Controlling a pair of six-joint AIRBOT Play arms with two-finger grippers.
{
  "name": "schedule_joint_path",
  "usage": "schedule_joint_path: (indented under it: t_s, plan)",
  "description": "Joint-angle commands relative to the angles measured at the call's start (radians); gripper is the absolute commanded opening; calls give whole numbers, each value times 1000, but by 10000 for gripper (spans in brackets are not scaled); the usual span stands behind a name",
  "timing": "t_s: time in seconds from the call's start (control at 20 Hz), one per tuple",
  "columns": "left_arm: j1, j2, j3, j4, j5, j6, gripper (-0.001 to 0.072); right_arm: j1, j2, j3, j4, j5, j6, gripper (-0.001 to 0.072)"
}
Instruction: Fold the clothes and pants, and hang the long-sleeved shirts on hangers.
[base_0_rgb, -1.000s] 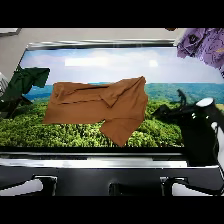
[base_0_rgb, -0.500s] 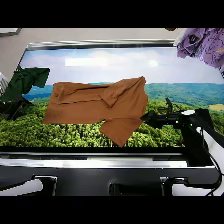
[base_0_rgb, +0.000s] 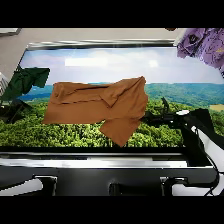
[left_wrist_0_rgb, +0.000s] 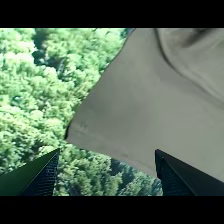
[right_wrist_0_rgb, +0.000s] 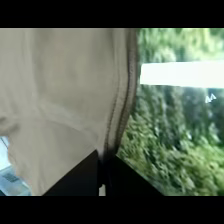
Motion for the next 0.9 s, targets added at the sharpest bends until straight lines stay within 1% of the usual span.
schedule_joint_path:
  t_s: [0.0, 0.15, 0.35, 0.45, 0.65, 0.7, 0.75, 0.85]
  plan:
    - [47, -2, -113, -95, 63, 156, 678, 5, 44, 10, 11, 8, 23, 27]
    - [50, -48, -190, -134, 91, 215, 677, 5, 86, 10, 10, 18, 35, 27]
    - [50, -143, -199, -252, 95, 294, 676, 5, 130, 10, 9, 16, 41, 27]
    - [49, -172, -198, -279, 109, 303, 674, 5, 146, 10, 9, 6, 42, 27]
    - [36, -194, -198, -281, 120, 305, 667, 5, 155, 10, 9, 11, 56, 27]
    - [29, -196, -198, -281, 120, 310, 638, 5, 157, 10, 10, 10, 58, 27]
    - [23, -197, -198, -281, 119, 310, 565, 5, 157, 10, 10, 10, 60, 27]
    - [7, -201, -198, -281, 109, 310, 381, 5, 157, 10, 10, 12, 65, 26]
